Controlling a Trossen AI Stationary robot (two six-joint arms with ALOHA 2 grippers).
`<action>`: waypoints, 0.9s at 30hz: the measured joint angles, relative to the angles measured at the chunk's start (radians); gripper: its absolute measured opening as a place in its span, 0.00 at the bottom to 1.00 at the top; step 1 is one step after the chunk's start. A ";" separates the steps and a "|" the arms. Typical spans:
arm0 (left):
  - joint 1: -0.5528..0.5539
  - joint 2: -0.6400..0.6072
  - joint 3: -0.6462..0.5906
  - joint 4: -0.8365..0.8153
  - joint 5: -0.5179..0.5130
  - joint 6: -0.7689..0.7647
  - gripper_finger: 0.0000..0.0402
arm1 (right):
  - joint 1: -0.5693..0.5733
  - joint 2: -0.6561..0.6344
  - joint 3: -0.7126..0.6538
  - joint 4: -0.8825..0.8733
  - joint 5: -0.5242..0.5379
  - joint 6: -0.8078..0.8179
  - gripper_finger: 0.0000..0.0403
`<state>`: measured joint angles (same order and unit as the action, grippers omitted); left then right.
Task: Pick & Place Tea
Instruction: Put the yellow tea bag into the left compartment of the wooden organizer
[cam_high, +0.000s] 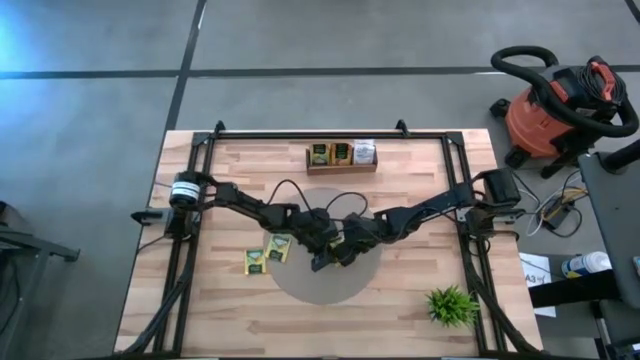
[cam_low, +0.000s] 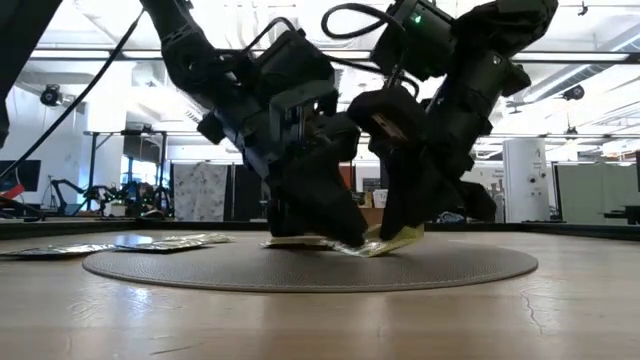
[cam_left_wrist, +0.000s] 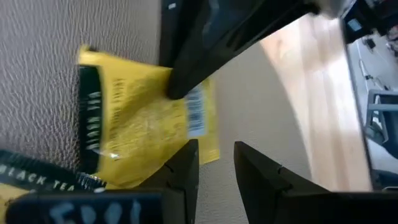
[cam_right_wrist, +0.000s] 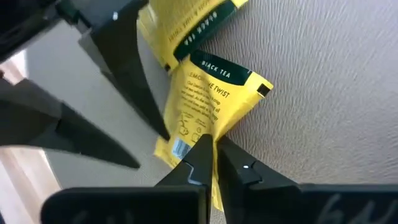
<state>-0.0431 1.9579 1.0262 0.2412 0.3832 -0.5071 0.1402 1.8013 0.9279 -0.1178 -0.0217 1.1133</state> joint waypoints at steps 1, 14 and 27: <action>0.000 -0.015 0.000 -0.005 0.000 0.000 0.24 | 0.002 -0.012 0.000 -0.002 0.011 -0.011 0.03; 0.043 -0.392 0.000 -0.125 -0.308 0.013 0.24 | 0.084 -0.362 0.000 -0.365 0.514 -0.326 0.02; 0.248 -0.540 -0.100 -0.066 -0.080 -0.469 0.24 | 0.131 -0.226 0.259 -0.578 1.047 -0.784 0.03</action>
<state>0.2048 1.4181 0.9258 0.1751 0.3032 -0.9761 0.2708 1.5753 1.1868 -0.6956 1.0253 0.3297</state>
